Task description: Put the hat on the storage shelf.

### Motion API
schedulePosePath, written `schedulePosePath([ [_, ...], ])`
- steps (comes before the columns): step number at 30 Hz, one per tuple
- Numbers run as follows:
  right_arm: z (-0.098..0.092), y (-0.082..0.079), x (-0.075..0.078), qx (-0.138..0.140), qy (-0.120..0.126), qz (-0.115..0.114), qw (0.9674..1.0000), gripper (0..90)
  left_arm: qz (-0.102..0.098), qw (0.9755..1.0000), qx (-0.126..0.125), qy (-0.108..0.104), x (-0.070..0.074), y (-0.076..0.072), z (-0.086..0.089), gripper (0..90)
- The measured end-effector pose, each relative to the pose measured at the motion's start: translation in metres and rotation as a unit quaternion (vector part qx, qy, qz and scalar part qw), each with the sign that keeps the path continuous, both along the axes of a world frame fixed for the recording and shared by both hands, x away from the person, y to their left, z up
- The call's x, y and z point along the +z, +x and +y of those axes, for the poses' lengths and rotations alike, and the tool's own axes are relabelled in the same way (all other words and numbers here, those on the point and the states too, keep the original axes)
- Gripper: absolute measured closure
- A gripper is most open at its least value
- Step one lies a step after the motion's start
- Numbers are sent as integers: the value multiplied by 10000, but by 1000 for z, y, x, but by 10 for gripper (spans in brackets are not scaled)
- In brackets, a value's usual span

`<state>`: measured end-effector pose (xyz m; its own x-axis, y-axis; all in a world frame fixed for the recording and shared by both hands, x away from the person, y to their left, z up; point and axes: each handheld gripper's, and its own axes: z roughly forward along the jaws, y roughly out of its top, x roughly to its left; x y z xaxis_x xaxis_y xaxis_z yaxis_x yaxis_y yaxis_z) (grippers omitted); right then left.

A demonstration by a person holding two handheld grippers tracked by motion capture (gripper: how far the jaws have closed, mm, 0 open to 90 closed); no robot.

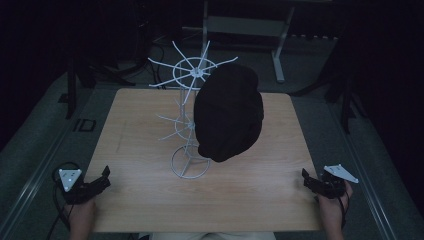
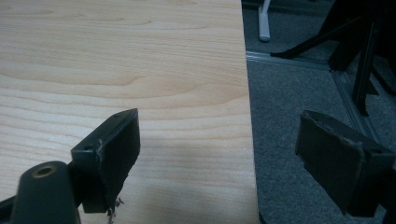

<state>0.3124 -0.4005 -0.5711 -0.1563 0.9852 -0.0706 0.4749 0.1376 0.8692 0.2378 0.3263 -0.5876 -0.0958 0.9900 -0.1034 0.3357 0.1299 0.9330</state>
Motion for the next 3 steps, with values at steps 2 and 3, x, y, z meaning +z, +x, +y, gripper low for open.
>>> schedulePosePath([
  [2, -1, 1, 0, -16, 30, 13, 10000, 139, -12, 10000, -1, 2, 0, 0, 0, 15],
  [3, -1, 1, 0, -18, 41, 28, 10000, 139, -15, 10000, -4, 3, 0, 0, 0, 15],
])
